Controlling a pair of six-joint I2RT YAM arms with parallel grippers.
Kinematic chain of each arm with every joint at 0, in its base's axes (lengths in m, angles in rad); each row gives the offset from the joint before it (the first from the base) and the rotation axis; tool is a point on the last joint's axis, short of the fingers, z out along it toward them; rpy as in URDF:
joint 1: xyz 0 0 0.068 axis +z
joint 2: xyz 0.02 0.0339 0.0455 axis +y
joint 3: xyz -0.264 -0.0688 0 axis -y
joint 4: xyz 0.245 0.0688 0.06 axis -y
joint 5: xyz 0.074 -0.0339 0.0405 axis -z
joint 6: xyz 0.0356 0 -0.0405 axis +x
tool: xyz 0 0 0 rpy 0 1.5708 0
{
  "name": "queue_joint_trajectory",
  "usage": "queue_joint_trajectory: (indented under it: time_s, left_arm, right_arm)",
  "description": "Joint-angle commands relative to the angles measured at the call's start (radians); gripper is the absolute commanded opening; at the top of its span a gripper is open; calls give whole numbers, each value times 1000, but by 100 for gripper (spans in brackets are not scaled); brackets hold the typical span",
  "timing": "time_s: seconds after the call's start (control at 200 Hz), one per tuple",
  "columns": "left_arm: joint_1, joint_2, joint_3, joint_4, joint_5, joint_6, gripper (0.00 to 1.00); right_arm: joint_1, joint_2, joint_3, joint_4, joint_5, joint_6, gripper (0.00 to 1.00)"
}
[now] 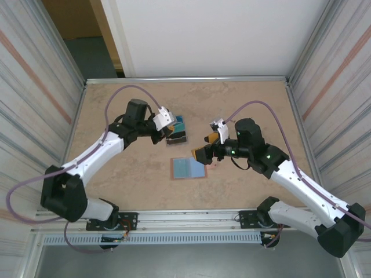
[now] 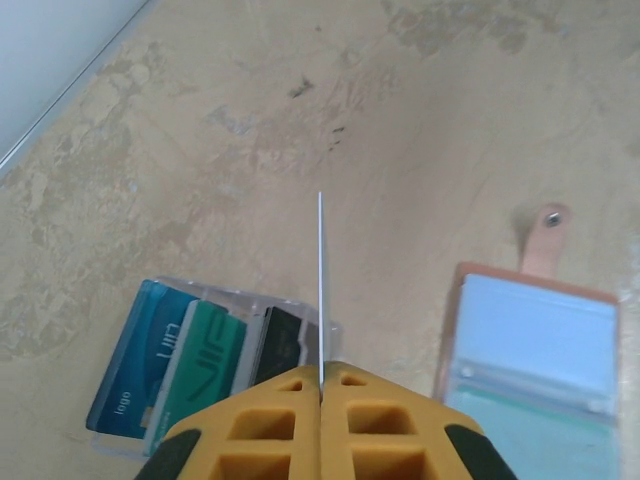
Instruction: Take the credit cards out of the card holder
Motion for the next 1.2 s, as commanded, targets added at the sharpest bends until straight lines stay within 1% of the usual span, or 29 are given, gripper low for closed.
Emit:
queue_joint_trajectory:
  time_s: [0.0, 0.2, 0.421, 0.656, 0.867, 1.032, 1.198]
  left_arm:
    - [30, 60, 63, 39, 44, 97, 0]
    - [78, 193, 123, 55, 83, 123, 0]
    - [88, 302, 184, 35, 85, 141, 0]
    - [92, 379, 228, -1, 65, 167, 0]
    - [94, 426, 254, -20, 41, 182, 0]
    - [93, 446, 271, -41, 22, 198, 0]
    - [93, 458, 278, -43, -9, 197, 0]
  right_arm:
    - [-8, 5, 34, -21, 54, 39, 99]
    - [-9, -21, 34, -19, 163, 90, 99]
    - [-11, -87, 26, -28, 286, 143, 99]
    - [-15, -177, -13, -32, 345, 167, 99]
    - [-29, -237, -40, -42, 371, 188, 99]
    - [-41, -249, -55, -48, 387, 209, 99]
    - [-61, -218, -54, -49, 388, 244, 99]
